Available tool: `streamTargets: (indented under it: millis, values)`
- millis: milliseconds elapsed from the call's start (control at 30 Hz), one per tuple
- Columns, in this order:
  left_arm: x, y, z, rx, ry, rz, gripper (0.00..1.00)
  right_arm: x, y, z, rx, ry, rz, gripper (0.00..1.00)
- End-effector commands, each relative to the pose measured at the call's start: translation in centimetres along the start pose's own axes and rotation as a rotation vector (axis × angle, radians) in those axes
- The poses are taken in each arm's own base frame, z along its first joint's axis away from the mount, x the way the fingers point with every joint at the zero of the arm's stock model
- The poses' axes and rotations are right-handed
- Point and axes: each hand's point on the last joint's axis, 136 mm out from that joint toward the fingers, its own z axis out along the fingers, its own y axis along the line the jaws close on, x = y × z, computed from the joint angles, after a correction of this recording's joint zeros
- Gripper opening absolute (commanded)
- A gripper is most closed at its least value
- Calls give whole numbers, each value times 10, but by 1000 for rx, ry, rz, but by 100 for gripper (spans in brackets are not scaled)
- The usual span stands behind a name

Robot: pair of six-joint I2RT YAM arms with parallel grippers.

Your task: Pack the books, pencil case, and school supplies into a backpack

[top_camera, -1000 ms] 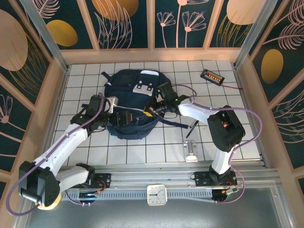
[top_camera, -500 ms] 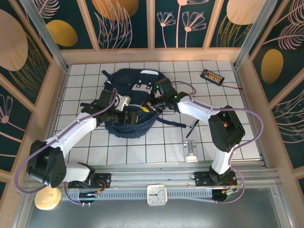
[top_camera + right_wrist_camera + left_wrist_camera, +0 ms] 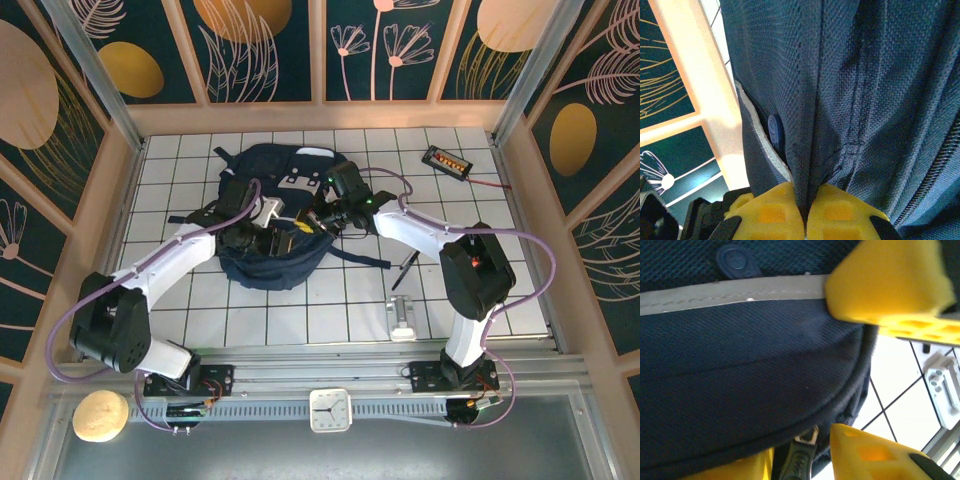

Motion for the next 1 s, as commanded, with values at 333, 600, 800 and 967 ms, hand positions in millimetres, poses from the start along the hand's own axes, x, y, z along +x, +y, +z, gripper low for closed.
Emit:
streamTargets:
  millis: [333,600,800,967]
  values:
    - [17,42,-24,-290,35,34,0,-5,25,-29,-68,-56,-83,0]
    - [26,112,-62,-553,33,-56,0,-5,0,-42,15,-60,-129,0]
    - [20,137,-77,-635,23,-96,0,-26,-34,-74,73,-96,-131,0]
    - [17,135,-77,-625,21,-103,0,-62,-54,-106,92,-136,-143,0]
